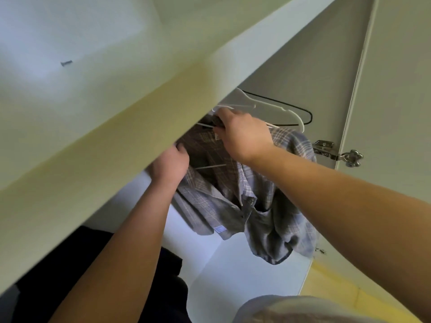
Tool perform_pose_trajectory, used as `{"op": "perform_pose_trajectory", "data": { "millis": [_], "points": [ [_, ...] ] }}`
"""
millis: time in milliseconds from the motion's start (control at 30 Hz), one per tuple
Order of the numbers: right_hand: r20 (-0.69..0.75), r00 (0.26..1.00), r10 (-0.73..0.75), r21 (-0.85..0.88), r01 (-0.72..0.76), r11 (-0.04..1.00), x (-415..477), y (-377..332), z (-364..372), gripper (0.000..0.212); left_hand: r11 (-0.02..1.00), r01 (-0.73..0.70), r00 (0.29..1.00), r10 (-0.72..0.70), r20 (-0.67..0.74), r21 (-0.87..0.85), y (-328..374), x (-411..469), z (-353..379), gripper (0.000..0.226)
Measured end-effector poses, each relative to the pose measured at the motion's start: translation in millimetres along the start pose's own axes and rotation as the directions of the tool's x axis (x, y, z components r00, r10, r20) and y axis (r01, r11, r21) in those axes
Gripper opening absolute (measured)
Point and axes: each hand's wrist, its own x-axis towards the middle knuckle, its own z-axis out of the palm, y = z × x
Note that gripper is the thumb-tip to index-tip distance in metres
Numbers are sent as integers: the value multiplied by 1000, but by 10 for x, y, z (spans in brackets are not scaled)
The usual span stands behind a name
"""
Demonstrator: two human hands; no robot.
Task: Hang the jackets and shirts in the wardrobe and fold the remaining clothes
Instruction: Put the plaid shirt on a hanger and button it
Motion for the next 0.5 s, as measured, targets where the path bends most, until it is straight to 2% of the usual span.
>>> {"op": "perform_pose_trajectory", "data": {
  "millis": [167, 267, 367, 433, 500],
  "points": [
    [69, 997, 17, 4, -17, 1000, -119, 95, 86, 34, 998, -1, 1000, 1, 4, -56, -115, -122, 163, 55],
    [-6, 1000, -14, -1, 14, 1000, -270, 95, 40, 43, 992, 43, 998, -47, -33, -116, -183, -236, 243, 70],
    [-157, 987, -39, -23, 35, 999, -491, 116, -22, 40, 967, 98, 993, -110, -37, -236, -260, -444, 323, 74],
    [-212, 977, 3, 15, 1, 1000, -647, 147, -46, 34, 944, 176, 984, -177, 21, -279, -312, -615, 400, 73],
    [-206, 975, 87, 88, -70, 994, -810, 174, -30, 30, 915, 264, 964, -240, 115, -304, -368, -791, 481, 70]
  ]
}}
